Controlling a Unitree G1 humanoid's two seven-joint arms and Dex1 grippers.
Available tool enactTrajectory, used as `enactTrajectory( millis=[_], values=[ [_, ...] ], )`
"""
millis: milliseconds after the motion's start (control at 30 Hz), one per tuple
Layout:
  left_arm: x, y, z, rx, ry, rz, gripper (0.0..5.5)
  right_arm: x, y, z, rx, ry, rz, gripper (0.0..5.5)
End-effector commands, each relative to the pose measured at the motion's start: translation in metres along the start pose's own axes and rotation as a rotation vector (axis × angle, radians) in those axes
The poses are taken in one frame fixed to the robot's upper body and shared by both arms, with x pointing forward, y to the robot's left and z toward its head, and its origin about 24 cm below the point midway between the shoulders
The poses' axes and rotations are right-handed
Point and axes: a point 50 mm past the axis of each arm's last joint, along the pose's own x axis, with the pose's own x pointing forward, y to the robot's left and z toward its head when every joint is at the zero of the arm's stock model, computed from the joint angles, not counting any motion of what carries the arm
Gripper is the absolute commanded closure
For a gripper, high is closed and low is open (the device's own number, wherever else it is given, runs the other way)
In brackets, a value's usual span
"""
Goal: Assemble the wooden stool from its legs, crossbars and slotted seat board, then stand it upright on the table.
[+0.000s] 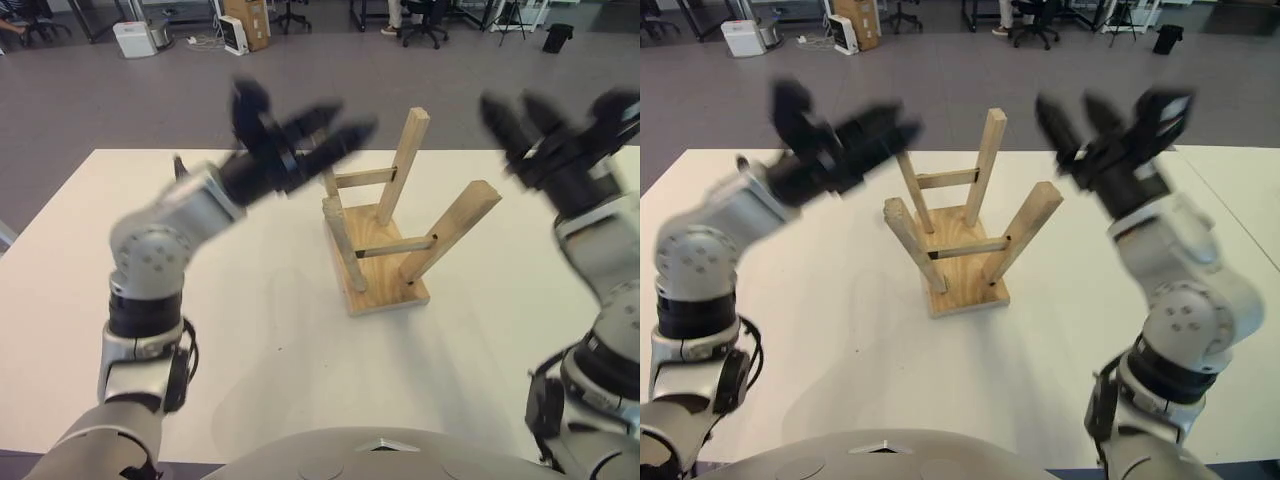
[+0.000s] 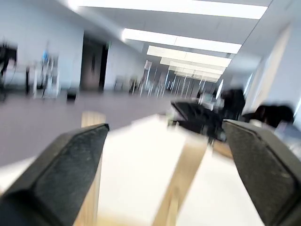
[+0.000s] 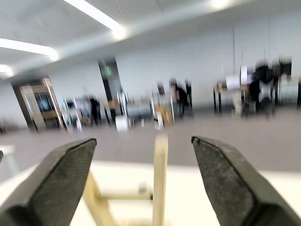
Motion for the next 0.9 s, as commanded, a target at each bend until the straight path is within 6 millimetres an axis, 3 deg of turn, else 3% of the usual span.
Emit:
enactTrajectory(
  millis=[33, 167, 367, 500, 600, 733, 800, 900],
  values=[
    [-0.006, -0.014, -0.089, -0.109, 0.276, 0.040, 1.04, -0.018, 0.012, -0.086, 0.116, 0.351, 0.030, 1.70],
    [0.002, -0.012, -0.105, -0.126, 0.238, 0.090, 1.04, -0.014, 0.013, -0.084, 0.140, 0.300, 0.038, 1.70],
    [0.004, 0.001, -0.100, -0.077, 0.211, 0.120, 1.04, -0.009, 0.020, -0.088, 0.197, 0.294, 0.086, 1.70],
    [0.003, 0.003, -0.096, -0.055, 0.192, 0.125, 1.04, -0.009, 0.015, -0.086, 0.189, 0.281, 0.074, 1.70],
    [-0.004, -0.008, -0.061, -0.035, 0.084, -0.006, 1.04, -0.009, 0.008, -0.075, 0.175, 0.233, 0.053, 1.70],
    [-0.030, -0.007, 0.023, 0.171, -0.064, -0.122, 1.04, -0.004, 0.011, -0.032, 0.208, 0.047, 0.145, 1.70],
    [-0.029, -0.020, 0.050, 0.190, -0.147, -0.237, 1.04, -0.002, 0.012, -0.012, 0.215, -0.025, 0.182, 1.70],
    [-0.021, -0.028, 0.082, 0.169, -0.334, -0.276, 1.04, 0.004, 0.008, 0.009, 0.211, -0.097, 0.183, 1.70]
  ],
)
